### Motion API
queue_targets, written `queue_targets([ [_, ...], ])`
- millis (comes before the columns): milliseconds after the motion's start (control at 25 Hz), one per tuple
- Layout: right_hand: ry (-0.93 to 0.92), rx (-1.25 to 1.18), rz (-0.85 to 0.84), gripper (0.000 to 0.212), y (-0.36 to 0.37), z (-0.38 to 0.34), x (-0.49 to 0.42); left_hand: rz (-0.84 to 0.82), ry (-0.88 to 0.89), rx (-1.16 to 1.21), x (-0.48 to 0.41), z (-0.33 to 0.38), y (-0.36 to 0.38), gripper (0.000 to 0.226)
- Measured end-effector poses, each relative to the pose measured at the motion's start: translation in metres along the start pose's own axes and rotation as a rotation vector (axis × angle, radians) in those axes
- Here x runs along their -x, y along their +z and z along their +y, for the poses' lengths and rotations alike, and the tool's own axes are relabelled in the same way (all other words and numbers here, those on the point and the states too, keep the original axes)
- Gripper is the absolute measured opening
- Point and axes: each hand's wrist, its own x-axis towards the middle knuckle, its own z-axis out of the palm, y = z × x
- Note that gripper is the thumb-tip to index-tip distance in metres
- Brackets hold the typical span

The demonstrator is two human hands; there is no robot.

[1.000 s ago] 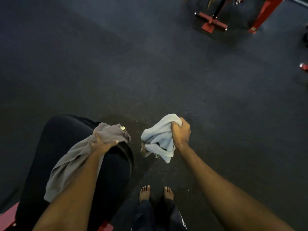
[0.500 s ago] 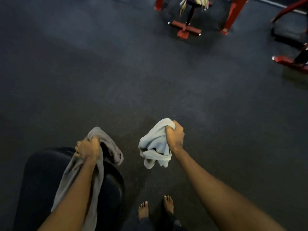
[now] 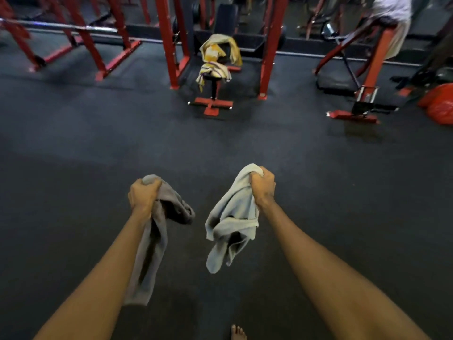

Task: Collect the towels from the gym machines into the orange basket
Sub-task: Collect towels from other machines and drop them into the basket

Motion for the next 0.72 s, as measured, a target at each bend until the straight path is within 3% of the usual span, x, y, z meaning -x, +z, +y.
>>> queue_targets([
  [160, -0.019, -0.123, 0.097, 0.018, -0.077, -0.038, -0.072, -0.069, 0.158, 0.043, -0.005, 0.094, 0.076, 0.036],
  [280, -0.069, -0.188, 0.192, 0.012, -0.136, -0.054, -0.119, -0.190, 0.296, 0.093, -0.006, 0.167, 0.143, 0.020],
  [440, -0.090, -0.198, 0.306, 0.011, -0.205, -0.059, -0.189, -0.312, 0.443, 0.088, -0.001, 0.258, 0.234, 0.024],
  [560, -0.092, -0.248, 0.429, 0.020, -0.253, -0.055, -0.254, -0.441, 0.502, 0.101, -0.003, 0.322, 0.313, 0.024],
  [720, 0.038, -0.120, 0.570, 0.047, -0.310, -0.057, -0.324, -0.639, 0.585, 0.082, -0.008, 0.384, 0.417, 0.026],
])
